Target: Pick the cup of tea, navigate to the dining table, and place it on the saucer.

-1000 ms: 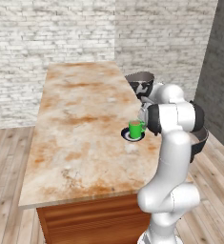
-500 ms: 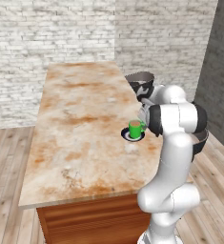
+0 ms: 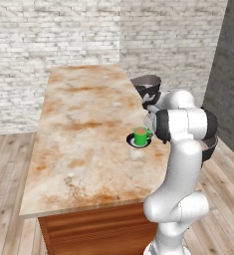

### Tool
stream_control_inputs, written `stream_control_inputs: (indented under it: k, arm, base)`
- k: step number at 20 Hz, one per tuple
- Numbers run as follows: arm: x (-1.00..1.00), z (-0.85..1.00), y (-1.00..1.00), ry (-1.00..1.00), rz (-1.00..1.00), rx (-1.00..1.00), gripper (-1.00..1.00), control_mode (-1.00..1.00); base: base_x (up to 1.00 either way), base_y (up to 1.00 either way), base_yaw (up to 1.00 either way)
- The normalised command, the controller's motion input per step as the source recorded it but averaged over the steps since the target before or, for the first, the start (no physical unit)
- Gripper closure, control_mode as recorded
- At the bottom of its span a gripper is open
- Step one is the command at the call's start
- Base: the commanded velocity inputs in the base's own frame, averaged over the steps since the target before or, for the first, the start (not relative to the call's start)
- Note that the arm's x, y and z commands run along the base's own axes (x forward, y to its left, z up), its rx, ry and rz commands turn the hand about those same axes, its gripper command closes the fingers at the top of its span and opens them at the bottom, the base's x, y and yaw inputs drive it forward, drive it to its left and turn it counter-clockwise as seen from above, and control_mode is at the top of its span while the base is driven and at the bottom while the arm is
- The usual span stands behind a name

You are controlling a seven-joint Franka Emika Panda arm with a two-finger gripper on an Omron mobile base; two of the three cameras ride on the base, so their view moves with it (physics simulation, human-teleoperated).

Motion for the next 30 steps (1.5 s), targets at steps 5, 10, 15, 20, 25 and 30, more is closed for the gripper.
stream_control_inputs:
  k: [5, 10, 15, 20, 25, 30]
  arm:
    - [0.19, 0.00, 0.00, 0.00, 0.00, 0.00, -1.00, -1.00]
    - [0.32, 0.00, 0.00, 0.06, 0.00, 0.00, -1.00, -1.00]
    - [0.23, -0.07, 0.00, 0.07, 0.00, 0.00, -1.00, -1.00]
    - [0.05, -0.24, 0.00, 0.11, 0.01, 0.00, -1.00, -1.00]
    - [0.00, -0.20, 0.00, 0.10, 0.04, 0.00, -1.00, -1.00]
    - [0.00, 0.10, 0.00, 0.01, 0.05, 0.01, -1.00, -1.00]
  base:
    - [0.00, 0.00, 0.00]
    - [0.00, 0.00, 0.00]
    - [0.00, 0.00, 0.00]
    - [0.00, 0.00, 0.00]
    - [0.00, 0.00, 0.00]
    - [0.00, 0.00, 0.00]
